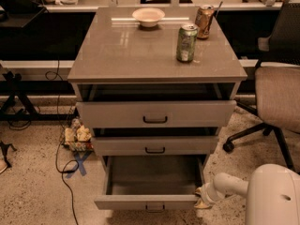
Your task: Open bottom drawer
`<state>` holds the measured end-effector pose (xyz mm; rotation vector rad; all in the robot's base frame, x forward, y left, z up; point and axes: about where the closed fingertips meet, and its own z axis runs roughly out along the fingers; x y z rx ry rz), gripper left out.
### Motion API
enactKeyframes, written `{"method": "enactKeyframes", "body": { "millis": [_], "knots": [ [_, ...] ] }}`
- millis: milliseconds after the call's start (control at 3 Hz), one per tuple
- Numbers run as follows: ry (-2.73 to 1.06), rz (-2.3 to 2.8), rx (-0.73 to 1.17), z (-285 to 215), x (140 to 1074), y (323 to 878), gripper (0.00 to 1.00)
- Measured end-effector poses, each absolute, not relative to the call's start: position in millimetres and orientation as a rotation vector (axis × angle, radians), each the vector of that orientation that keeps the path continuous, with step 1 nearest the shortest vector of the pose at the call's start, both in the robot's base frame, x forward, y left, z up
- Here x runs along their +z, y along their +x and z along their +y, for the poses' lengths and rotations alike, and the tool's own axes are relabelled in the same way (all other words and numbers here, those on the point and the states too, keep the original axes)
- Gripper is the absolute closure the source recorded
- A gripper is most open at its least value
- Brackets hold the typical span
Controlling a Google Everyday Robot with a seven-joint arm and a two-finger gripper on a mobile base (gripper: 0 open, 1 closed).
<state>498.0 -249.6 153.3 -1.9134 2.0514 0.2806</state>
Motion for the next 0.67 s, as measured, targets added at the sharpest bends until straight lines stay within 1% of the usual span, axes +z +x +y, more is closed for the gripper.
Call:
{"method": "enactKeyframes", "body": {
  "millis": [333, 667],
  "knots": [
    [-1.914, 2.051, 0.282, -249.1, 153.7, 497.5, 0.34],
    [-1.916, 2.052, 0.290, -247.2, 151.4, 495.3, 0.04]
  ]
}}
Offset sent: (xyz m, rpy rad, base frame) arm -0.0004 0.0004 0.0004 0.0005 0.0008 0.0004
